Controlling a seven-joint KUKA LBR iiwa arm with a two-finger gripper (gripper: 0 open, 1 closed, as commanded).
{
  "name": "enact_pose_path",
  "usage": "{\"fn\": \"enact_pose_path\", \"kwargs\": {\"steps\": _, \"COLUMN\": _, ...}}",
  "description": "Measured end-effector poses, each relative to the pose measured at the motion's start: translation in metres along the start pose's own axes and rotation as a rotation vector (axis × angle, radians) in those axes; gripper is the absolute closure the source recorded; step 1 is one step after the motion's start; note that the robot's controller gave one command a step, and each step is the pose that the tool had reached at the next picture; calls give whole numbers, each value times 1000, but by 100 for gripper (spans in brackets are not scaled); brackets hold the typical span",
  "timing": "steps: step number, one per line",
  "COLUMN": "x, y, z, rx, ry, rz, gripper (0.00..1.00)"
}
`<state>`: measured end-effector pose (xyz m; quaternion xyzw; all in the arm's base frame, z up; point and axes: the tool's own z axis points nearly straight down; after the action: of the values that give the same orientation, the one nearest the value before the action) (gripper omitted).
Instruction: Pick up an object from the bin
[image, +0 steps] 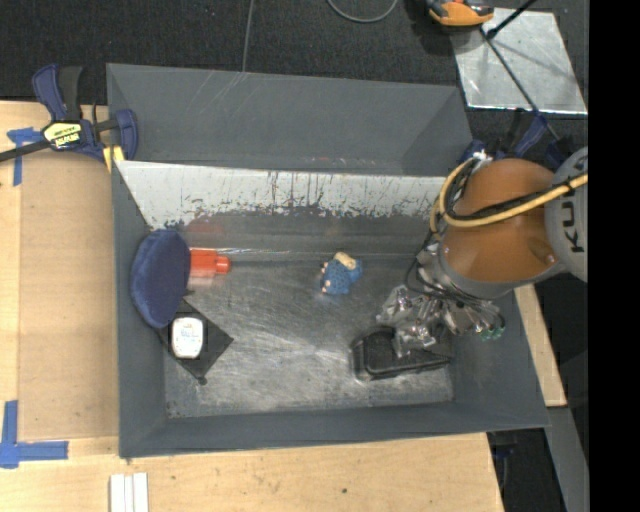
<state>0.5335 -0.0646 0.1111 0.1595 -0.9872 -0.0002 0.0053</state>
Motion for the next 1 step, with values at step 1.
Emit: {"fn": "enact_pose_path", "kwargs": {"steps": 1, "x": 0, "y": 0, "z": 0, "rx": 1, "ry": -1, "rz": -18, "gripper": 100}}
